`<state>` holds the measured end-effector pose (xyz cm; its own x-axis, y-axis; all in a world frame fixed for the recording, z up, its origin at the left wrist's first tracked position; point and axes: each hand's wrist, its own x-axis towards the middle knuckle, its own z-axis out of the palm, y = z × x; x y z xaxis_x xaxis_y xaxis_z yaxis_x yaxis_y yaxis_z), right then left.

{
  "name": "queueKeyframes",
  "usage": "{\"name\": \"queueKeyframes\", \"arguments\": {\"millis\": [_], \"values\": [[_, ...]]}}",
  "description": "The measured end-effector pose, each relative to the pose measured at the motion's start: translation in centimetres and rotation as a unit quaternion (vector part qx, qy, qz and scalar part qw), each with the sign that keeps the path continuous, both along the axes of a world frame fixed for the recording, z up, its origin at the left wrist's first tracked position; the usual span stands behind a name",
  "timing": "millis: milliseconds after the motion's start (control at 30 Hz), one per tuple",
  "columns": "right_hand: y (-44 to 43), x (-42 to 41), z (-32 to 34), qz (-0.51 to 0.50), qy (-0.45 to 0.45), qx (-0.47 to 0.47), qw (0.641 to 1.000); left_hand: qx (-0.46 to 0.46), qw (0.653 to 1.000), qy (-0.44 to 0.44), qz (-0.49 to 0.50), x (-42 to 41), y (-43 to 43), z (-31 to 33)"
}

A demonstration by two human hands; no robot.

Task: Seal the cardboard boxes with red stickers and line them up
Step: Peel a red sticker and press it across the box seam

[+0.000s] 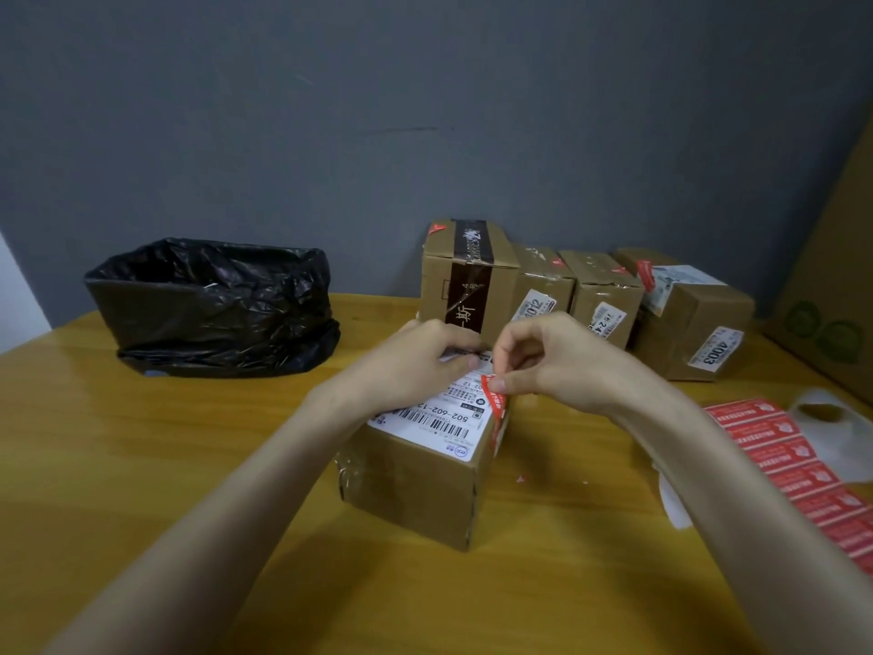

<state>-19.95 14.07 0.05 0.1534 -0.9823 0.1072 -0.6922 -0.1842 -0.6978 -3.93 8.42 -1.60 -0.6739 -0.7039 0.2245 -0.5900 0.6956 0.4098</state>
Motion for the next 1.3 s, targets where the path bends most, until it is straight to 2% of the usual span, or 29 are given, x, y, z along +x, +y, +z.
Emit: {"name": "queueKeyframes", "arguments": {"millis": [167,233,333,433,533,600,867,1033,1167,1300], "values": [[-0.1,-0.1,-0.1,-0.006,-0.028,0.020,0.999,0.008,0.993,0.073,0.096,1.9,-1.1,0.8],[-0.2,0.0,0.0,-0.007,-0.003,0.015,1.000,0.018,0.989,0.085,0.121,3.4,-1.6,1.4],[0.0,0.5,0.2,-0.011,0.046,-0.022,0.999,0.034,0.990,0.089,0.107,4.9,-1.7,2.4],[0.2,0.8,0.4,0.003,0.070,-0.038,0.997,0.056,0.996,0.043,0.054,4.8,-1.2,3.0],[0.1,0.3,0.4,0.018,0.046,-0.019,0.999,0.098,0.992,-0.063,-0.049,3.0,-0.1,2.9],[0.1,0.0,0.3,0.023,0.025,-0.014,0.999,0.107,0.984,-0.104,-0.102,1.7,0.4,2.3],[0.4,-0.9,0.6,0.038,-0.043,0.035,0.998,0.087,0.982,-0.128,-0.109,0.9,0.0,0.7],[1.3,-0.8,-0.2,0.046,-0.022,-0.026,0.998,0.087,0.983,-0.131,-0.099,0.8,0.2,0.7],[1.8,-0.7,-2.5,-0.009,-0.096,-0.108,0.990,0.099,0.982,-0.135,-0.087,0.8,0.4,0.8],[2.4,-0.6,-3.5,-0.052,-0.217,-0.126,0.967,0.109,0.982,-0.132,-0.082,0.9,0.6,1.0]]}}
